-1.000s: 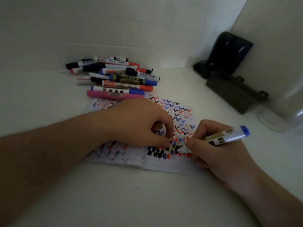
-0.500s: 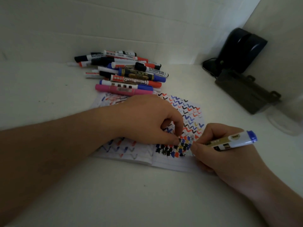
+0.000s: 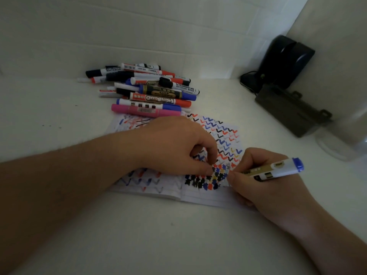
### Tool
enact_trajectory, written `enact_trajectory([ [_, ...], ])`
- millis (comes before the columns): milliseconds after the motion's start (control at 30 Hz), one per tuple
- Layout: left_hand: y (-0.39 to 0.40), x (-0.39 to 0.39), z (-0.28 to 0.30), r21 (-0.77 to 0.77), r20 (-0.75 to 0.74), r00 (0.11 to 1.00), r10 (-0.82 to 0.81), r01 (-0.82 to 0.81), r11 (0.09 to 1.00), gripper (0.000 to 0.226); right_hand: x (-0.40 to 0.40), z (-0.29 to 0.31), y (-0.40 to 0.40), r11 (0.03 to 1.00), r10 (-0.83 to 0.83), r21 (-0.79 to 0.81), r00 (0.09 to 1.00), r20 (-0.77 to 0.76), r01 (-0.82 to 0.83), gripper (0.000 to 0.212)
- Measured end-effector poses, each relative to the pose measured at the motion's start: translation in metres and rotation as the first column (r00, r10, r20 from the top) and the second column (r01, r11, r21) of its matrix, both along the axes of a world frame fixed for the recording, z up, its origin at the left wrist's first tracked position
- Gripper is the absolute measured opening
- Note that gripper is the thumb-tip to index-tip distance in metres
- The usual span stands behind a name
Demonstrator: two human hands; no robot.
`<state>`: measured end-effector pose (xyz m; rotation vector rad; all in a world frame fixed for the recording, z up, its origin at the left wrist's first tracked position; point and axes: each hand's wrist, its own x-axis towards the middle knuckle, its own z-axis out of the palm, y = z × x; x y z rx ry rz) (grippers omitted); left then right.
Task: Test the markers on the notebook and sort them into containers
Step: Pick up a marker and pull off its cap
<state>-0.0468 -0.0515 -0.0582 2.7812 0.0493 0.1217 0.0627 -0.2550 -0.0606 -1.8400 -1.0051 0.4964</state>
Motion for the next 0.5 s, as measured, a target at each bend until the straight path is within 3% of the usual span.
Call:
enact_trajectory([
  [233, -0.004, -0.005, -0.001, -0.031, 0.028, 0.999, 0.040, -0.039, 0.999, 0.026, 0.002, 0.001, 0.000, 0.999, 0.043, 0.012, 0.999, -0.017, -0.042, 0.027],
  [300, -0.005, -0.008, -0.001, -0.158, 0.065, 0.995, 0.074, -0.063, 0.985, 0.025, 0.005, 0.002, 0.000, 0.995, 0.058, 0.093, 0.983, -0.177, -0.042, 0.025],
  [400, -0.002, -0.011, 0.002, -0.311, 0.086, 0.988, 0.129, -0.096, 0.945, 0.035, 0.016, 0.007, -0.003, 0.950, 0.166, 0.312, 0.845, -0.508, 0.000, 0.024],
  [500, 0.002, -0.011, 0.003, -0.418, 0.083, 0.986, 0.144, -0.097, 0.903, 0.035, 0.027, 0.009, -0.007, 0.911, 0.257, 0.413, 0.764, -0.592, 0.014, 0.035],
])
